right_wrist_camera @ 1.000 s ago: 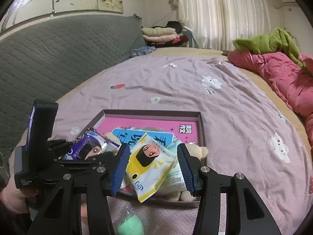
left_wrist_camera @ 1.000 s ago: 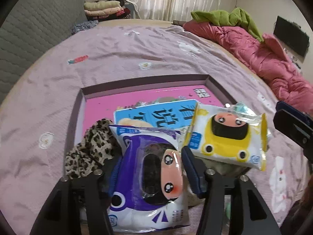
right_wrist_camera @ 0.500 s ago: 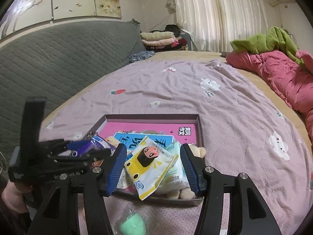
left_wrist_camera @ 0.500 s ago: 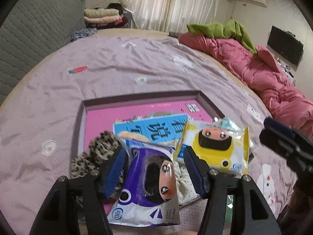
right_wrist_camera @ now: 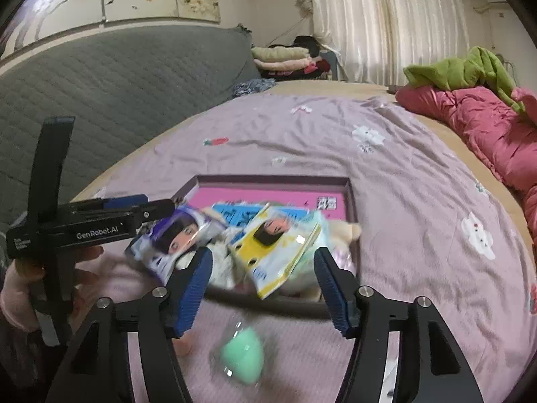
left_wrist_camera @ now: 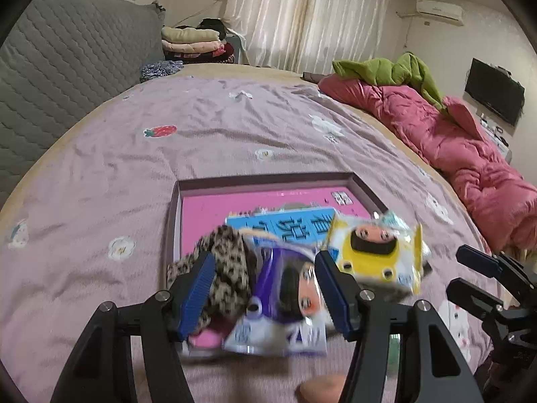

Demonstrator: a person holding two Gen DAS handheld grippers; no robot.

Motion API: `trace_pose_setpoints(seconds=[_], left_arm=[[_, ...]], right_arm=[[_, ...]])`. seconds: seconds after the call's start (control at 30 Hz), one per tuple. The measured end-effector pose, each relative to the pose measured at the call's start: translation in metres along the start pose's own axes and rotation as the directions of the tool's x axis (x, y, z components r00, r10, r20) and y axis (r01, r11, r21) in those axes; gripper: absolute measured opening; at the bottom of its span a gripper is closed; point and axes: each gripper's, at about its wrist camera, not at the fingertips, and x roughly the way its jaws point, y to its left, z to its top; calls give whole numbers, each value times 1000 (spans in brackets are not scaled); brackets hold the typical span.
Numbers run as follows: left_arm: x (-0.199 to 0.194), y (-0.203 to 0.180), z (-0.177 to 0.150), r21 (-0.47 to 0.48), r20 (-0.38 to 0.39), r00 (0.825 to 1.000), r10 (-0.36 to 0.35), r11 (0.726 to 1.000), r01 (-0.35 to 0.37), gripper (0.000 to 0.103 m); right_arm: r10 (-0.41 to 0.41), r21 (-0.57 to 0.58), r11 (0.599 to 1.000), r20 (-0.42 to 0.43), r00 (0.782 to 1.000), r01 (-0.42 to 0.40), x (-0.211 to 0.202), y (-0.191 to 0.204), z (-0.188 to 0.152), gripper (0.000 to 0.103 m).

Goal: Organize soft objects
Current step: 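Lower both wipe packs into the box and open both tools, then grasp the peach makeup sponge with the left tool while the right tool grasps the bagged green sponge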

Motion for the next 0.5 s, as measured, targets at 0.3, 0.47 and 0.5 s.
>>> trace_pose_setpoints(seconds=[0.3,0.47,0.5], left_arm=[[-24,-15,-29,5,-45,998,-51,999,52,62],[-27,-21,-41,7,-78,994,-75,997,75,62],[-28,-21,-43,4,-85,993,-78,997,78,62]], right_arm=[[11,-55,998,-83,996,-16,0,18,-29,68],[8,-84,996,-126,992,-19,4,25,-41,68],[7,-91,996,-134,991,-20,5,26,-42,68]])
